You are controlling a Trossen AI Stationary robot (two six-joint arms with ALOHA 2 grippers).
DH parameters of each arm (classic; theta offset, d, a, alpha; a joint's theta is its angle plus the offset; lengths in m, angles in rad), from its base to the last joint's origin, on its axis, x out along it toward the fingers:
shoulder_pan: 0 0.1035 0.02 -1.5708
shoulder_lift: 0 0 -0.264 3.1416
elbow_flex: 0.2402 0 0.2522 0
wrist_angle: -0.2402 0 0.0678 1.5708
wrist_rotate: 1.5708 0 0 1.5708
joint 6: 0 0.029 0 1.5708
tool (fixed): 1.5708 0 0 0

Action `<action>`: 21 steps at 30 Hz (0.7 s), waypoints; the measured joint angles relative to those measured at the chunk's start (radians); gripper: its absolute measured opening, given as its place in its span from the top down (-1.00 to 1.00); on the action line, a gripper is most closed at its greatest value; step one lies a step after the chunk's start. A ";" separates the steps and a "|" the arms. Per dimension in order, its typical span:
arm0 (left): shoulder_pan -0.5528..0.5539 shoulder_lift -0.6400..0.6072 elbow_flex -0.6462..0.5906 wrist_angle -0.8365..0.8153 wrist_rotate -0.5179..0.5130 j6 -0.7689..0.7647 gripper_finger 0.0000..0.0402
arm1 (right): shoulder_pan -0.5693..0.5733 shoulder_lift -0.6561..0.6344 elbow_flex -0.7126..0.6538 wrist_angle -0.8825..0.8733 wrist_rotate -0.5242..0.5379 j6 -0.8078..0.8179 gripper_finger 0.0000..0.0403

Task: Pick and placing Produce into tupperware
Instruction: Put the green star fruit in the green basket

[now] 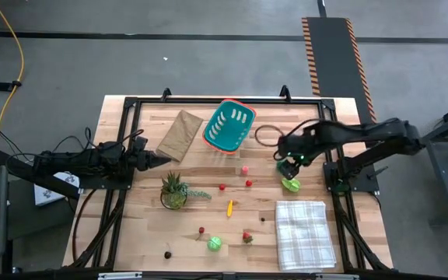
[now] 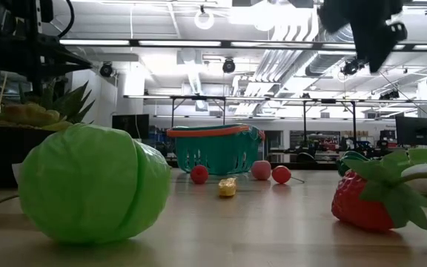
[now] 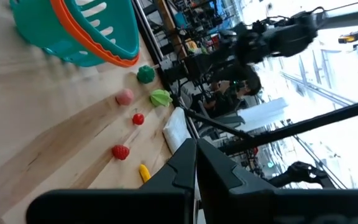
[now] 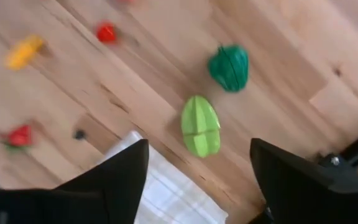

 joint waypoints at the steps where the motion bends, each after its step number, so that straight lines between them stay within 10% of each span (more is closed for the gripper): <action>1: 0.000 0.000 0.000 0.000 0.008 0.000 0.99 | 0.007 0.003 -0.031 0.019 -0.008 0.000 -0.39; 21: 0.000 0.000 0.000 -0.009 0.072 -0.001 0.99 | 0.019 -0.022 -0.440 0.325 -0.155 0.046 -0.41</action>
